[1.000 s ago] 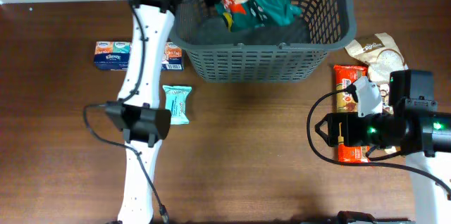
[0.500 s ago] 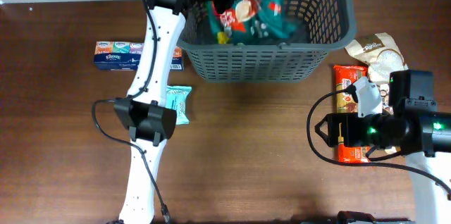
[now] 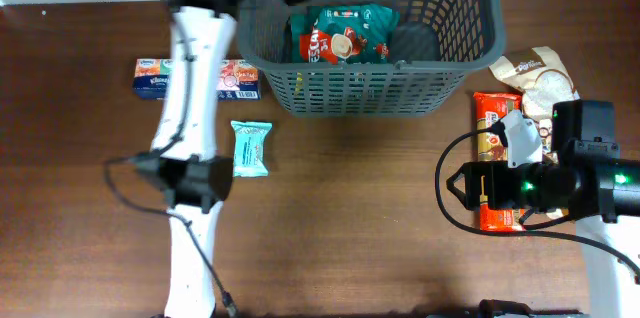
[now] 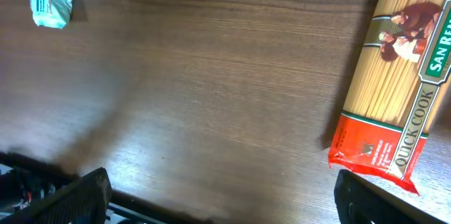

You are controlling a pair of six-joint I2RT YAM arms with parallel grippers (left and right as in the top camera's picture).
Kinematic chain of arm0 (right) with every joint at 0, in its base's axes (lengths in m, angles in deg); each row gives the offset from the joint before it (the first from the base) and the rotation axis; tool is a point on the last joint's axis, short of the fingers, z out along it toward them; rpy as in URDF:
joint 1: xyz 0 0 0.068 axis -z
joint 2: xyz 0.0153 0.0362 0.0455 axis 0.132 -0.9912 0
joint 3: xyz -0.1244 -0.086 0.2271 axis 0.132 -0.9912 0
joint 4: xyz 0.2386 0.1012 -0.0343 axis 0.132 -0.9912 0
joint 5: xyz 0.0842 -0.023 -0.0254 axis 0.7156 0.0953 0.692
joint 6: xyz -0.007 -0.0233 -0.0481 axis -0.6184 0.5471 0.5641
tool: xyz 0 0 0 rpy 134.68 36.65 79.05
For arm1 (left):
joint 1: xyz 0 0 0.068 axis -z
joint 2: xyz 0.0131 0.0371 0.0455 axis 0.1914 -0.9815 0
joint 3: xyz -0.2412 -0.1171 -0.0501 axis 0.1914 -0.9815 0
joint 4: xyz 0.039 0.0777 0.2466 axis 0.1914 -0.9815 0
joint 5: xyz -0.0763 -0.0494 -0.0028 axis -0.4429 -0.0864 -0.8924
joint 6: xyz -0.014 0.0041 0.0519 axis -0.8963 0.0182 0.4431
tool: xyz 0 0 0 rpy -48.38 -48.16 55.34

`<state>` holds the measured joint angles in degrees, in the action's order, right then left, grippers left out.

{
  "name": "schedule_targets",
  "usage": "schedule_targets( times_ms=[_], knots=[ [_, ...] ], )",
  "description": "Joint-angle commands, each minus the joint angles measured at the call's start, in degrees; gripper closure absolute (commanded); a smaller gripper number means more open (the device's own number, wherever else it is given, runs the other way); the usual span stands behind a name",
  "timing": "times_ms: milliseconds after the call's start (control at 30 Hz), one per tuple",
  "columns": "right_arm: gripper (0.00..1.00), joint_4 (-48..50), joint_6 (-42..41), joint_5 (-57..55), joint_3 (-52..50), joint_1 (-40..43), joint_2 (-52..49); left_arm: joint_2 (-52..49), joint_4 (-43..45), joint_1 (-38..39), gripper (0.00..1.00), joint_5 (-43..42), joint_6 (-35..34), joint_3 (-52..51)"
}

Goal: Pack container
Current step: 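Move the left gripper to the tissue-pack box and grasp it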

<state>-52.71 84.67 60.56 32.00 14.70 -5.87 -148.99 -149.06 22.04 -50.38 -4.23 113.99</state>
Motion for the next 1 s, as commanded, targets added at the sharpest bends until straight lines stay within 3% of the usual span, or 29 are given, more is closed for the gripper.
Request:
schedule_targets(
  times_ms=[0, 233, 533, 833, 900, 967],
  knots=[
    [0.01, 0.5, 0.2, 0.7, 1.4, -0.3, -0.1, 10.5, -2.5, -3.0, 0.47, 12.6, -2.6, 2.8],
    [0.01, 4.2, 0.1, -2.3, 7.9, -0.3, 0.0, 16.0, -13.2, -8.1, 0.44, 28.0, -5.5, 2.8],
    [0.01, 6.8, -4.2, -17.0, 17.9, 3.5, 0.0, 15.4, -30.0, -20.8, 0.44, 25.4, -8.5, -0.4],
    [0.01, 8.8, -4.2, -17.7, 18.3, 12.0, -0.7, 15.3, -26.7, -26.6, 0.44, 21.4, -9.3, -16.6],
    [0.01, 8.7, -4.2, -17.7, 18.3, 12.1, -1.1, 15.3, -24.7, -26.5, 0.34, 17.9, -9.3, -20.2],
    [0.01, 8.4, -4.2, -17.7, 18.3, 12.1, -1.5, 15.3, -23.9, -26.5, 0.00, 12.3, -9.3, -23.2]
  ],
)
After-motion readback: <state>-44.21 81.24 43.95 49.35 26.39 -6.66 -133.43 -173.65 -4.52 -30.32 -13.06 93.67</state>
